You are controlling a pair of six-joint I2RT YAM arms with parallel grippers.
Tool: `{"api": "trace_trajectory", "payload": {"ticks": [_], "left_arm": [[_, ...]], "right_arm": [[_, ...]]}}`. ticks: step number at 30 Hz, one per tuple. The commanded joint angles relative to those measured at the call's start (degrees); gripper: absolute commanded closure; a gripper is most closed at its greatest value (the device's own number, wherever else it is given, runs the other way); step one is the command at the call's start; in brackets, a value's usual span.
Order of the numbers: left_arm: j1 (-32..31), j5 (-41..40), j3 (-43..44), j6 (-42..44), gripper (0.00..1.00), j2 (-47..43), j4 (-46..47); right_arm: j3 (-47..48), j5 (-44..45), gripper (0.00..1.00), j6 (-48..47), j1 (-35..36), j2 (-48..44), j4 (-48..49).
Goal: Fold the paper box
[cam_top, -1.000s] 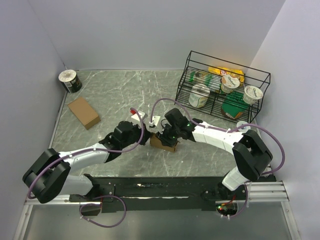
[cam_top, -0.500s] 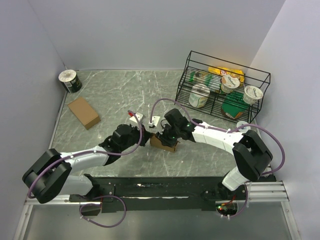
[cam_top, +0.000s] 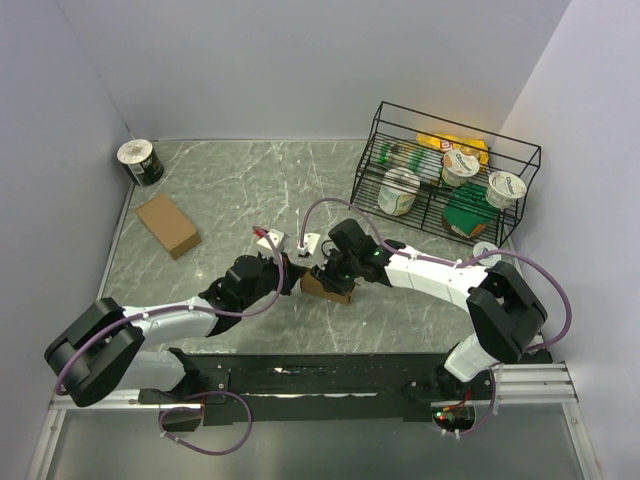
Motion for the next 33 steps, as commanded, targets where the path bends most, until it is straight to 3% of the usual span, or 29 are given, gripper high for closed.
{"api": "trace_trajectory", "payload": {"ticks": [1, 7, 16, 21, 28, 33], "left_arm": [[-2.6, 3.0, -3.5, -2.6, 0.99, 0.8, -9.8], [-3.6, 0.8, -4.5, -4.7, 0.99, 2.4, -10.6], [-7.4, -13.5, -3.9, -7.2, 0.99, -1.1, -14.6], [-12.6, -19.1, -2.7, -5.8, 0.99, 0.2, -15.6], [-14.5, -22.8, -0.1, -6.0, 0.99, 2.9, -18.2], [-14.8, -21.9, -1.9, -5.5, 0.99, 3.0, -15.0]], "right_arm": [[-1.5, 7.6, 0.63, -1.5, -0.4, -0.1, 2.5], [-2.3, 8.6, 0.63, -1.6, -0.2, -1.3, 3.4], [-3.2, 9.5, 0.63, -1.8, -0.1, -2.7, 4.5], [-3.3, 9.8, 0.63, -1.8, -0.1, -2.8, 4.6], [-3.4, 10.2, 0.63, -2.0, -0.1, -2.9, 4.3], [-3.5, 10.1, 0.63, -1.9, -0.1, -2.9, 4.4]]}}
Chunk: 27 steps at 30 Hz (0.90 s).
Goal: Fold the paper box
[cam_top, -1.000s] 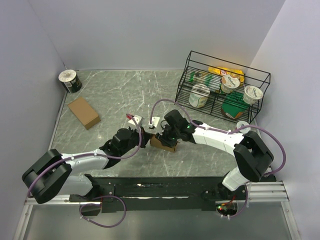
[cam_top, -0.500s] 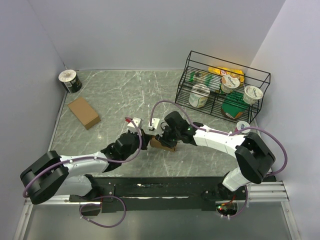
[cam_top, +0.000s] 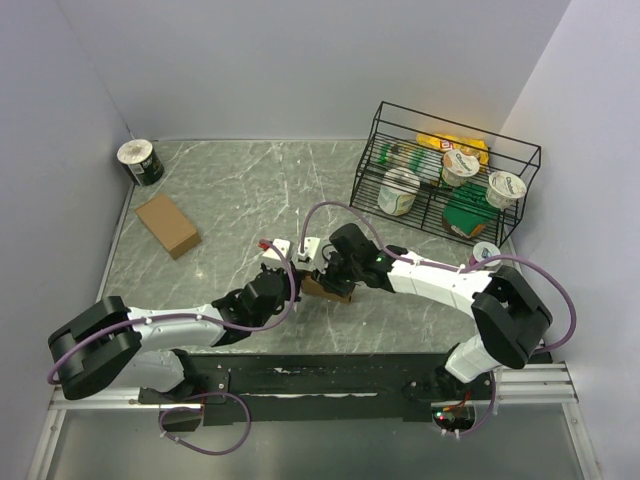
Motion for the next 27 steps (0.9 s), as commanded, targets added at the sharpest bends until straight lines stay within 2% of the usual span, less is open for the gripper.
{"api": "trace_trajectory", "payload": {"ticks": [1, 5, 7, 8, 9, 11, 12, 16, 17, 23, 27], "left_arm": [[-1.8, 5.1, -4.0, 0.1, 0.99, 2.6, -9.6], [-2.4, 6.6, -5.4, 0.4, 0.99, 3.2, -7.4], [-2.6, 6.6, -4.9, 0.7, 0.99, 3.6, -8.0], [-3.0, 6.4, -4.6, 1.1, 0.99, 3.7, -8.5], [-3.3, 6.1, -3.6, 1.2, 0.99, 4.0, -8.9], [-3.8, 5.3, -2.7, 1.9, 0.99, 4.2, -10.7], [-3.9, 5.1, -1.8, 2.1, 0.99, 4.3, -11.3], [-4.6, 4.9, 0.4, 2.6, 0.99, 5.8, -13.7], [-4.6, 4.7, 1.1, 2.8, 0.99, 6.4, -14.6], [-5.5, 3.3, 3.9, 2.8, 0.99, 7.6, -18.1], [-5.6, 2.7, 4.3, 3.0, 0.99, 7.1, -19.2]], "right_arm": [[-0.7, 7.9, 0.63, -0.3, -1.4, -0.6, 1.7], [-0.7, 7.2, 0.63, 0.6, -1.4, -0.9, 2.0], [-0.7, 6.6, 0.57, 2.0, -1.3, -1.6, 2.1], [-0.7, 6.5, 0.53, 2.6, -1.3, -2.0, 2.0], [-0.7, 6.7, 0.41, 4.1, -1.3, -2.2, 1.7], [-0.3, 6.4, 0.29, 5.9, -1.3, -3.2, 0.5], [-0.2, 6.2, 0.17, 7.6, -1.3, -3.8, -0.1], [0.0, 5.5, 0.07, 11.5, -1.4, -7.7, -1.1], [0.2, 6.4, 0.01, 12.3, -1.3, -9.1, -2.5], [1.2, 11.4, 0.02, 19.4, -1.5, -16.6, -9.5], [1.3, 13.8, 0.09, 30.1, -3.5, -21.8, -18.7]]}}
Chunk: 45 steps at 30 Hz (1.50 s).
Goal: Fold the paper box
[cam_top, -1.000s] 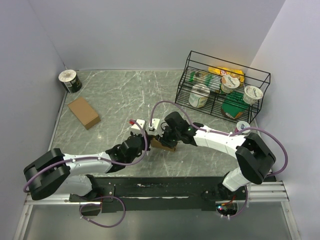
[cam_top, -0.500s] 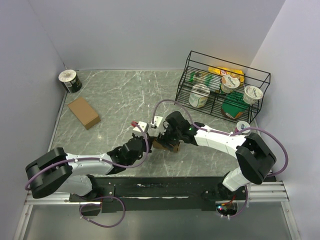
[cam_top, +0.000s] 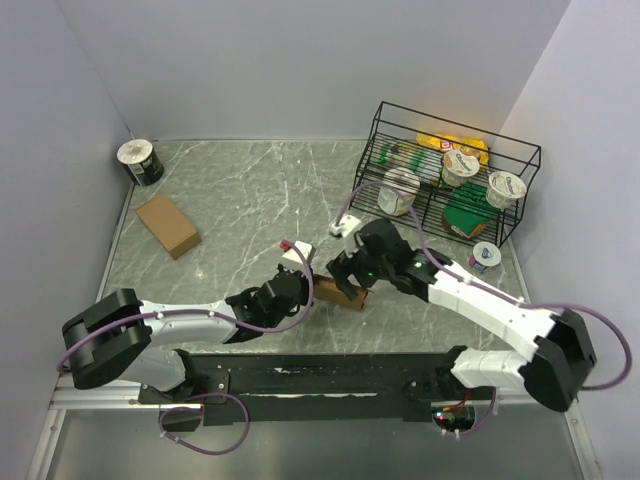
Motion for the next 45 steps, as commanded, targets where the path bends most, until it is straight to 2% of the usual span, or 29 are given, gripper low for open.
{"api": "trace_trajectory", "payload": {"ticks": [1, 4, 5, 11, 29, 45], "left_arm": [[-1.3, 3.0, -1.8, 0.5, 0.99, 2.6, -14.7], [-1.4, 3.2, -2.1, 0.6, 0.99, 2.0, -14.7], [-1.4, 3.3, -2.1, 0.7, 0.99, 2.0, -14.6], [-1.6, 3.6, -1.5, 0.9, 0.99, 2.4, -15.1], [-1.6, 3.7, -1.0, 1.2, 0.99, 2.6, -15.6], [-1.5, 3.6, -0.8, 1.5, 0.99, 2.8, -15.7]], "right_arm": [[1.4, 3.5, 0.1, 13.3, -3.3, -6.1, -12.8], [0.7, 3.7, 0.16, 17.7, -5.2, -9.0, -17.7], [0.6, 3.9, 0.22, 18.6, -5.2, -9.4, -18.5], [-0.1, 3.4, 0.34, 14.5, -5.0, -10.6, -18.3], [-0.5, 6.6, 0.5, 6.9, -0.6, -2.4, -11.5], [1.1, 8.5, 0.77, 7.5, 0.1, 1.2, -13.8]]}}
